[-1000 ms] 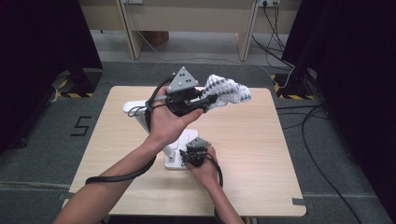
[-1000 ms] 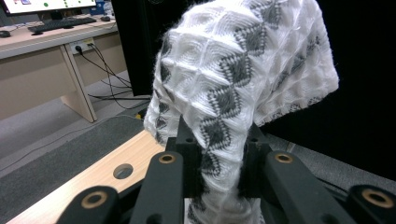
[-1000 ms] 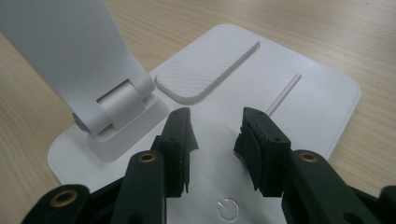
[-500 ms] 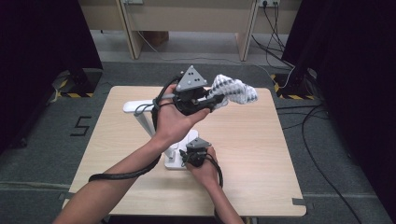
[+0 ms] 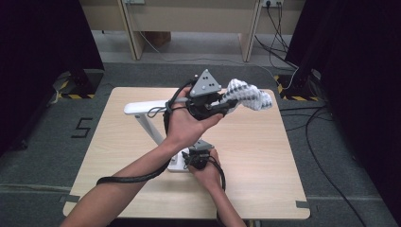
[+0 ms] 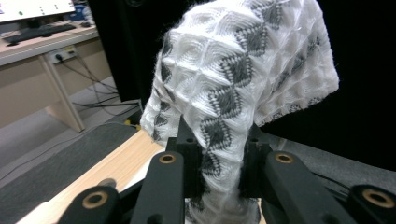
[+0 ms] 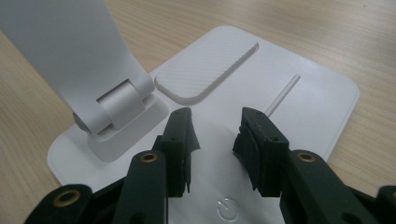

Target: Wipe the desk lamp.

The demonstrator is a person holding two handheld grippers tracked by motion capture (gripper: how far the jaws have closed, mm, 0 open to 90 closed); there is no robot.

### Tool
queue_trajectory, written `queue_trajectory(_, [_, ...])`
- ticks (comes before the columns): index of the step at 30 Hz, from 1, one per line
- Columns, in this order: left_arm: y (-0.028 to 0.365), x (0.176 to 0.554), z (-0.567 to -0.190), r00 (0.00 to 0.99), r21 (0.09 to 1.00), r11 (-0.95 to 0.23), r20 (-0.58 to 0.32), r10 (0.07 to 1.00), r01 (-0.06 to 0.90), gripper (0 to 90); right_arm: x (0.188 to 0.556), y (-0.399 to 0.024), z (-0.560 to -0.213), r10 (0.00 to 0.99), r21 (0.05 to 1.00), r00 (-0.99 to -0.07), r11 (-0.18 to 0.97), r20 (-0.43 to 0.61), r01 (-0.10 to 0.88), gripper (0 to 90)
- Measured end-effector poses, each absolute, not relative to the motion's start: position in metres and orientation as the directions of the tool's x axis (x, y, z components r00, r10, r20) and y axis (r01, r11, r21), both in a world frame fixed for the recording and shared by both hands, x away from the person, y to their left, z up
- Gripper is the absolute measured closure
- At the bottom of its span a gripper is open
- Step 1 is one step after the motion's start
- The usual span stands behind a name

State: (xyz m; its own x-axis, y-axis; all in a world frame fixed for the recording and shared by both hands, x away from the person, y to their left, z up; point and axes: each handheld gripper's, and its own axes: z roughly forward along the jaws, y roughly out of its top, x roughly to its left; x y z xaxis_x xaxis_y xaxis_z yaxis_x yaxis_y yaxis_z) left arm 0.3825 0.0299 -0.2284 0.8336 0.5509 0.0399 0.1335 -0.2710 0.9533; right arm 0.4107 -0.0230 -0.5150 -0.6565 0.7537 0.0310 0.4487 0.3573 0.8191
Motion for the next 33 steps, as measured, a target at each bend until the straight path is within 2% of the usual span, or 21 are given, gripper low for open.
queue_trajectory(10, [0.020, 0.359, -0.245, 0.834, 0.944, -0.318, 0.108, 0.541, 0.084, 74.7, 0.411, -0.023, -0.515, 0.753, 0.820, -0.657, 0.355, 0.034, 0.449, 64.3])
queue_trajectory(19, [0.029, 0.346, -0.263, 0.831, 0.955, -0.270, 0.049, 0.555, 0.124, 75.3, 0.411, -0.023, -0.515, 0.755, 0.818, -0.655, 0.357, 0.032, 0.451, 64.4])
queue_trajectory(33, [0.033, 0.356, -0.293, 0.797, 0.943, -0.277, 0.022, 0.604, 0.184, 76.0, 0.411, -0.023, -0.515, 0.755, 0.819, -0.655, 0.355, 0.034, 0.451, 64.3])
